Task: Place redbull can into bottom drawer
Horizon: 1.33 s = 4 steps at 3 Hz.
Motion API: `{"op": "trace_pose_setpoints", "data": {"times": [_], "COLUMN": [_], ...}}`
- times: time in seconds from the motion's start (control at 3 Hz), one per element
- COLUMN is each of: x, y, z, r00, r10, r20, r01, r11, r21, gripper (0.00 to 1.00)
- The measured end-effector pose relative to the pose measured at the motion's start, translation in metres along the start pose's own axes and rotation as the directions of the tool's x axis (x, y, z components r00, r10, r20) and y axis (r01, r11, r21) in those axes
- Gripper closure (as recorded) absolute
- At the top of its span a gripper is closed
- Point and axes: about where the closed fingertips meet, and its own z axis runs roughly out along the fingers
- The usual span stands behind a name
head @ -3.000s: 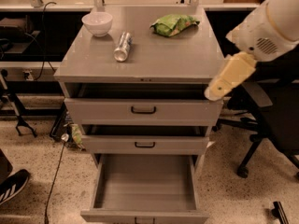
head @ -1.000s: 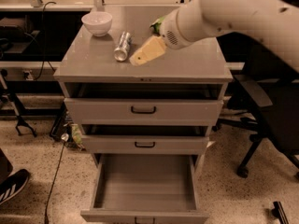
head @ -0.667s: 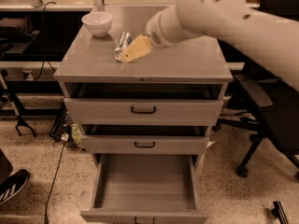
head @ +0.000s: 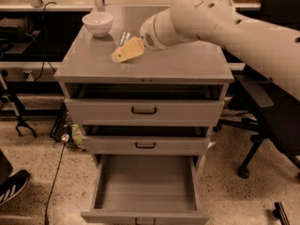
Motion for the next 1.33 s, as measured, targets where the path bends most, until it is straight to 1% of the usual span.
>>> {"op": "trace_pose_setpoints", "data": {"times": [0.33, 0.67, 1.0, 1.33], "x": [-0.003, -0.010, -0.015, -0.012], "y": [0.005, 0.005, 0.002, -0.009], "z": [0.024, 0.051, 0.078, 0.116], "r00": [0.996, 0.988, 0.981, 0.975], "r10": [0.066, 0.123, 0.155, 0.178], "r20": [0.056, 0.091, 0.113, 0.135], "r01": [-0.065, -0.124, -0.159, -0.185], "r11": [0.9978, 0.9923, 0.9872, 0.9822], "r21": [-0.011, 0.002, 0.018, 0.035], "gripper": [0.00, 0.00, 0.00, 0.00]}}
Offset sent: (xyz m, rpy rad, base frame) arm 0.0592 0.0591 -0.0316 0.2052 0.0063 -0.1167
